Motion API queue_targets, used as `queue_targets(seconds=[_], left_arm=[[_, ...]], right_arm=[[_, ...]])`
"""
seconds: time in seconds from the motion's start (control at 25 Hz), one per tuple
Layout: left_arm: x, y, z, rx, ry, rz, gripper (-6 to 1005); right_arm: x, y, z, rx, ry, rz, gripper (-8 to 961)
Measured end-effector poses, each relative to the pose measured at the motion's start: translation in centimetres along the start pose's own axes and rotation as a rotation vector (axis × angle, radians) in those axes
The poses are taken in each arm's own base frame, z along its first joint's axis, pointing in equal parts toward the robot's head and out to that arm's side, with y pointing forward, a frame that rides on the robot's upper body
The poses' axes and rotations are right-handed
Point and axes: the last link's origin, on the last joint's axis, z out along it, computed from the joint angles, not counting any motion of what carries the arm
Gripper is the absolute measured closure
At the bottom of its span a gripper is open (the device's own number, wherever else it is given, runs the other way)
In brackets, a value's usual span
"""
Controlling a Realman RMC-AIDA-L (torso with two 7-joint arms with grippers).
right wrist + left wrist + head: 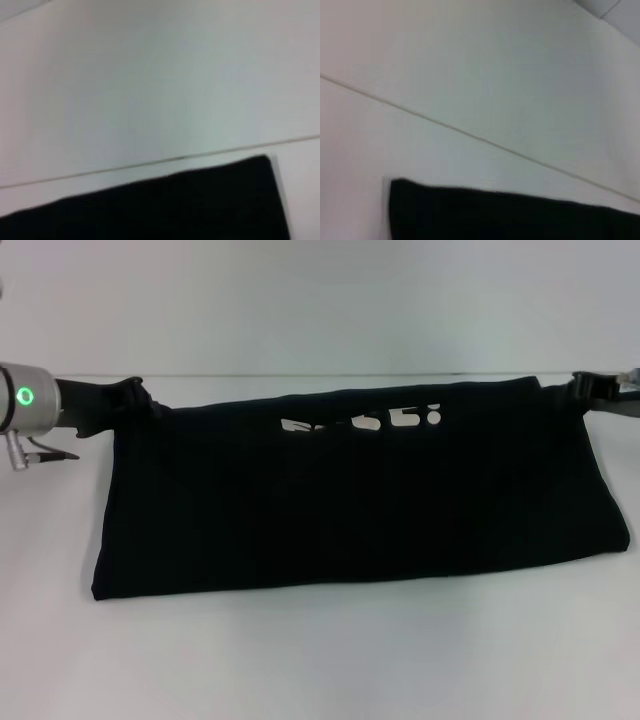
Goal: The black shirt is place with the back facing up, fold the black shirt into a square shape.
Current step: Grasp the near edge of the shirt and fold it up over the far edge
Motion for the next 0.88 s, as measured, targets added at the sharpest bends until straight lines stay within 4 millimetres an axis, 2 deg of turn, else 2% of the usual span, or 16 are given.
queue_targets(seconds=[0.36, 0.76, 0.88], left_arm=[[1.8, 0.9, 0.0, 0.016, 0.080, 0.006, 963], [2.0, 1.3, 1.0, 0.042, 0.156, -0.006, 963], [1.5, 1.6, 1.6, 0.046, 0.166, -0.005, 963]], right_arm=[[-1.5, 1.0, 0.8, 0.034, -0.087, -0.022, 890], [-1.8, 1.7, 1.8, 0.077, -0.136, -0.045, 890], [-1.3, 1.9, 2.4, 0.102, -0.158, -0.055, 890]])
